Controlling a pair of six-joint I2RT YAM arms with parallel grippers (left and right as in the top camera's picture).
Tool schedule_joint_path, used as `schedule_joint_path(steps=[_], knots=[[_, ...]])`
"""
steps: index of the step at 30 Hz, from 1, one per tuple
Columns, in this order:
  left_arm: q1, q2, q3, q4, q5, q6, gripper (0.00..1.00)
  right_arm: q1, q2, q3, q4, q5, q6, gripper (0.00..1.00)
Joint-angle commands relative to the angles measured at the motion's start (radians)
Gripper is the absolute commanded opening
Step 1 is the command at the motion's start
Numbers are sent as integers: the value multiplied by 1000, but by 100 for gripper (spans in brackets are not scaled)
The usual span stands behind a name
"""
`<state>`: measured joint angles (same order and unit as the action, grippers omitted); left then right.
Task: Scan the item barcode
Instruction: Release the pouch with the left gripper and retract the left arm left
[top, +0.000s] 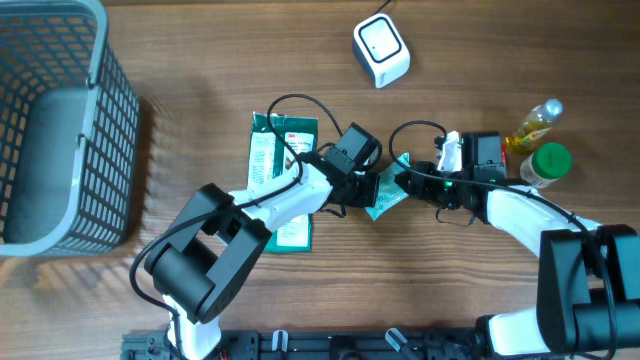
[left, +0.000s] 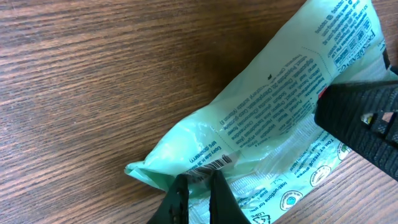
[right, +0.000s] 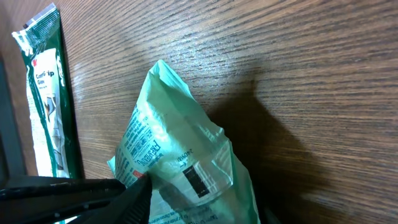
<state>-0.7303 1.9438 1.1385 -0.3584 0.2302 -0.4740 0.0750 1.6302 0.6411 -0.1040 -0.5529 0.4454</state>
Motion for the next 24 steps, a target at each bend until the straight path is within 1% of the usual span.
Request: schedule_joint_path(steps=[1, 4, 8, 14, 20, 21, 24], knots=[[-2, 76, -27, -15, -42, -5, 4, 4, 0, -15, 13, -32, 3, 37], [-2, 76, -27, -15, -42, -5, 4, 4, 0, -15, 17, -34, 3, 34], [-2, 76, -27, -15, -42, -5, 4, 4, 0, -15, 24, -83, -1, 29], [0, 76, -26, -15, -42, -5, 4, 4, 0, -15, 22, -87, -2, 9], [34, 27, -26, -14, -42, -5, 4, 4, 0, -15, 22, -88, -52, 6], [51, 5, -26, -11, -42, -5, 4, 4, 0, -15, 23, -88, -53, 4], [82, -29, -26, -11, -42, -5, 4, 4, 0, -15, 28, -88, -58, 4]])
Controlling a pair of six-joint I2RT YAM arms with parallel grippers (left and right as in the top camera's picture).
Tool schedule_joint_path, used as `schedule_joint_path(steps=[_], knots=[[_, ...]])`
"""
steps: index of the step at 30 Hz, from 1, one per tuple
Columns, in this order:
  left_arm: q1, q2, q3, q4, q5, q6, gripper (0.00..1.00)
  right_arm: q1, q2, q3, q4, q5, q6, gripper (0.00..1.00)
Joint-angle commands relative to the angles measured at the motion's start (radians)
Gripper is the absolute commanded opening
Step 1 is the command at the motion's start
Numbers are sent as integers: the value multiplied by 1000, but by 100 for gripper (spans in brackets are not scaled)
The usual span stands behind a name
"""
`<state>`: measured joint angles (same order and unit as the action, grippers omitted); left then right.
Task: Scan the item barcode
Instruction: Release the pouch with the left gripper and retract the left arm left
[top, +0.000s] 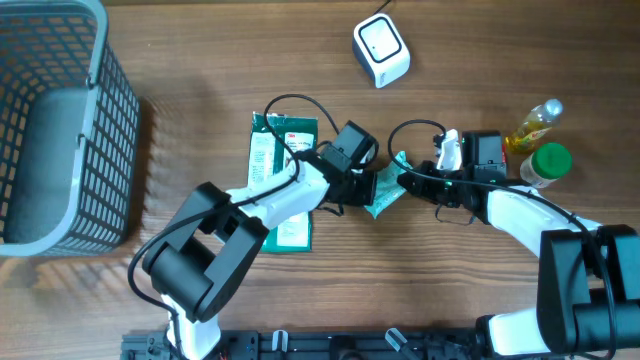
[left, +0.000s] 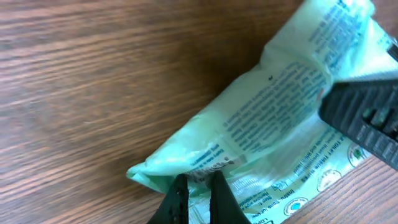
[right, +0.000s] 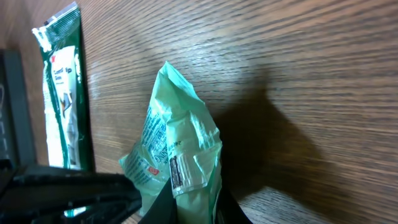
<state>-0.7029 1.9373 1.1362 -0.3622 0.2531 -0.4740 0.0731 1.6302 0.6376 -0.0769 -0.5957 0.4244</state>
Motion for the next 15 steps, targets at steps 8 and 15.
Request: schedule_joint_path(steps=[8, 15], knots=[[121, -87, -24, -20, -114, -1, 4, 6, 0, -11, 2, -45, -57, 4], [198, -193, -24, -57, -148, 25, 4, 6, 0, -11, 2, -45, -58, 4]])
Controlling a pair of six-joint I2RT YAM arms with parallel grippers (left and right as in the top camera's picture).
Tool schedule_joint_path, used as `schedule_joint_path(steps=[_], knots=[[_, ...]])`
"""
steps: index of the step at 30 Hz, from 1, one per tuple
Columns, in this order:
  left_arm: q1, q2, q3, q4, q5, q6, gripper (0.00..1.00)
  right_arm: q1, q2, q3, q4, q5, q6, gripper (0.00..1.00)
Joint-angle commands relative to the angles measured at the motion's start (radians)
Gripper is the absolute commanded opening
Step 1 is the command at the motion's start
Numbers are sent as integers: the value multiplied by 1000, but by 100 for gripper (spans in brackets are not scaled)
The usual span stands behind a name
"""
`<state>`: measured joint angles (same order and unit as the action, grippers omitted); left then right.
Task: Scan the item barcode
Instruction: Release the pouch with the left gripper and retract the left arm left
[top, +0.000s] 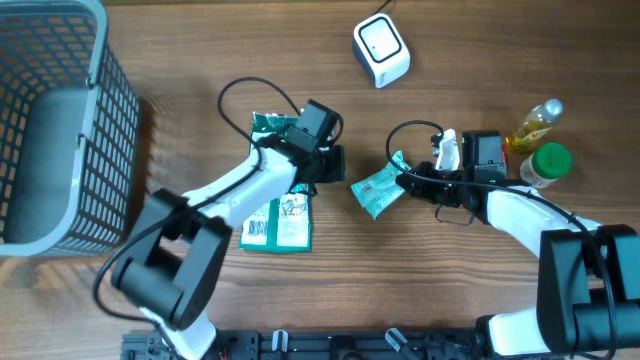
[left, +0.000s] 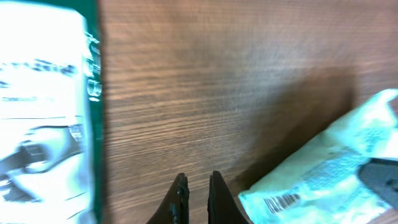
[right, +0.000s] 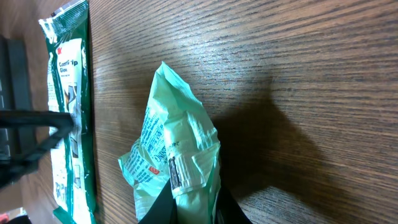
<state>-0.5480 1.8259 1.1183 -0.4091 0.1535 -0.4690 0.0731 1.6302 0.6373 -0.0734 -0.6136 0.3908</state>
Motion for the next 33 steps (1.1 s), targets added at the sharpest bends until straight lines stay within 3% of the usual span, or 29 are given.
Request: schedule_joint_path(steps=[1, 7, 11, 13, 14, 15, 16, 24, 33], knots=[[63, -98, -6, -20, -69, 20, 4, 6, 0, -11, -2, -27, -24, 4], [169, -128, -6, -72, -197, 20, 5, 6, 0, -11, -2, -27, -24, 4], [278, -128, -6, -132, -253, 19, 15, 6, 0, -11, -2, -27, -24, 4], [330, -128, -6, -160, -258, 19, 31, 6, 0, -11, -2, -27, -24, 4], [352, -128, -6, -172, -261, 19, 45, 6, 0, -11, -2, -27, -24, 4], [378, -128, -6, -187, -261, 19, 84, 6, 0, -11, -2, -27, -24, 4], [406, -128, -6, -202, -260, 19, 100, 6, 0, -11, -2, -27, -24, 4], [533, -128, -6, -213, -260, 19, 100, 6, 0, -11, -2, -27, -24, 4], [546, -128, -6, -213, -260, 19, 100, 6, 0, -11, -7, -28, -16, 4]])
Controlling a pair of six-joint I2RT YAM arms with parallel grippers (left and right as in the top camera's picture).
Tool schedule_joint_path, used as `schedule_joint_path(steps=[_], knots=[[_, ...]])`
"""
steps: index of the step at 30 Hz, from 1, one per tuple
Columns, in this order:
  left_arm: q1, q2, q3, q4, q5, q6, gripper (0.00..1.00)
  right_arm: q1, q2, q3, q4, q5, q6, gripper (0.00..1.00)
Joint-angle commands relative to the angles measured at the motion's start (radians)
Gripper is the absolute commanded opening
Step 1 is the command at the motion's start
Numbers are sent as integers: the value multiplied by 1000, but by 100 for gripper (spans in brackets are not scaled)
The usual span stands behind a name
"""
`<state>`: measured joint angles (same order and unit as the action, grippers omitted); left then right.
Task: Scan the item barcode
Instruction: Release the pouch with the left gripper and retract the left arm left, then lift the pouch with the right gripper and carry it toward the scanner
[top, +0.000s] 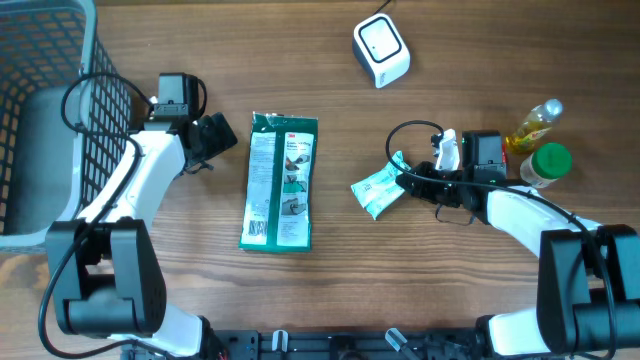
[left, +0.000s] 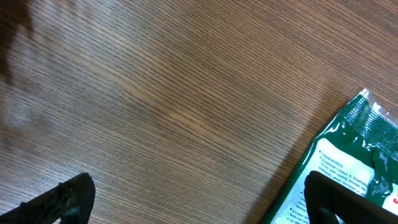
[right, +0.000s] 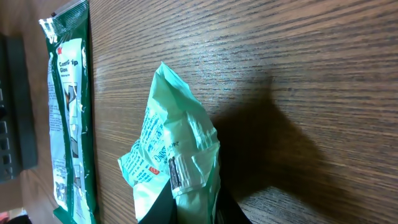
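A light green crinkled packet (top: 376, 190) hangs just above the table, right of centre, and my right gripper (top: 405, 183) is shut on its right end. In the right wrist view the packet (right: 177, 137) stands up from my right gripper (right: 185, 208), with a small barcode label (right: 176, 172) facing the camera. The white scanner (top: 381, 48) sits at the far edge, above the packet and apart from it. My left gripper (top: 222, 135) is open and holds nothing at the left; its fingers (left: 68, 196) stand wide apart over bare wood.
A flat dark green pack (top: 281, 180) lies lengthwise between the two grippers, its corner (left: 348, 155) in the left wrist view. A grey wire basket (top: 95, 120) fills the far left. A yellow oil bottle (top: 533, 124) and a green-lidded jar (top: 548, 162) stand at the right.
My left gripper was shut just right of the green pack, near the packet. Now it is open, left of the pack and close to the basket. The right gripper still holds the packet in place.
First my left gripper was shut on the packet's lower end, with the right gripper at its other end. Then both were shut on it. After that the left had let go and stood by the green pack. Now it is open beside the basket.
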<state>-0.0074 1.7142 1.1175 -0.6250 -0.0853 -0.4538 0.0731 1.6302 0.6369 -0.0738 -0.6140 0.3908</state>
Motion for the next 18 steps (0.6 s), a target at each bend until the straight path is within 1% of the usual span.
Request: schedule_joint_path(steps=[1, 18], knots=[[6, -16, -5, 3, -21, 4, 100, 6, 0, -11, -9, -27, -16, 4], [6, -16, -5, 3, -21, 4, 100, 6, 0, -11, -10, -27, -24, 4]])
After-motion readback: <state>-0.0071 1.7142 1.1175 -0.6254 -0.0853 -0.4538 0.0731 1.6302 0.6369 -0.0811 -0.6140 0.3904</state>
